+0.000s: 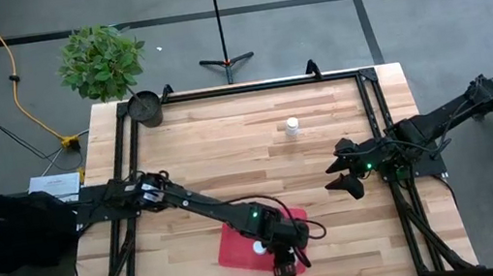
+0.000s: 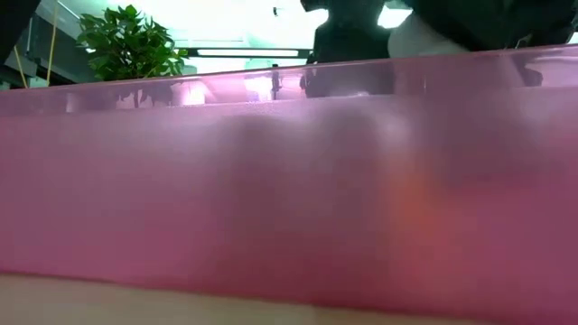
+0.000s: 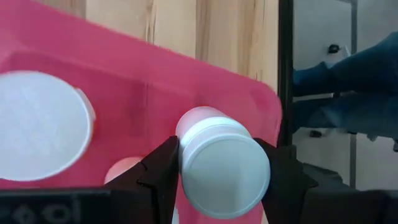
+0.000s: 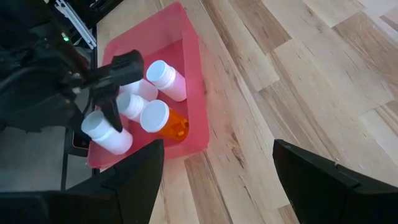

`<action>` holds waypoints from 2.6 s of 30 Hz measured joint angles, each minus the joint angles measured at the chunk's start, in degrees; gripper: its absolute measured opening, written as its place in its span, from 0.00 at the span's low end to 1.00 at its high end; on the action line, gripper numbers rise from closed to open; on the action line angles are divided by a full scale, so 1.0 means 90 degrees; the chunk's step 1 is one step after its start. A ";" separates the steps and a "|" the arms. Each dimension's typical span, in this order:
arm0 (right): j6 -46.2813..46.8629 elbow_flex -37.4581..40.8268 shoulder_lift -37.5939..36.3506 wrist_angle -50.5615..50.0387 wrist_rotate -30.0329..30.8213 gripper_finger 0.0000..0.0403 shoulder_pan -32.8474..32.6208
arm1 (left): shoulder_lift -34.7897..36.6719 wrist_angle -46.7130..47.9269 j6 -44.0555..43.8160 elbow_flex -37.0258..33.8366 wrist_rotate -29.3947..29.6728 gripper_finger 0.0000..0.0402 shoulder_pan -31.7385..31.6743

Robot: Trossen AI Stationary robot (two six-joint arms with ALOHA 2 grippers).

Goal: Pick and place pill bottles into a basket
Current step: Put the white medicine bottle into the red container

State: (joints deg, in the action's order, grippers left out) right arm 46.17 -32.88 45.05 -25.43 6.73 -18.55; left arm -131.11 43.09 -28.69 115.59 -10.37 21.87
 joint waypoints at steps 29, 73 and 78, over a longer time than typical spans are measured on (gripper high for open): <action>-0.0131 0.0000 0.0001 -0.0001 0.0033 0.72 0.0002 | -0.0068 -0.0503 0.0211 0.0005 0.0029 0.61 -0.0010; -0.0261 0.0005 -0.0006 0.0022 -0.0419 0.72 0.0000 | 0.0997 0.1667 0.0883 0.2008 0.1582 0.62 -0.1448; -0.0305 0.0005 -0.0045 -0.0003 -0.0508 0.72 0.0000 | 0.1181 0.2122 0.1013 0.2000 0.1818 0.62 -0.1609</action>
State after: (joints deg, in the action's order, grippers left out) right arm 43.42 -32.84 44.65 -25.46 2.15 -18.55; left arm -120.48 62.19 -19.57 133.59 5.99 7.39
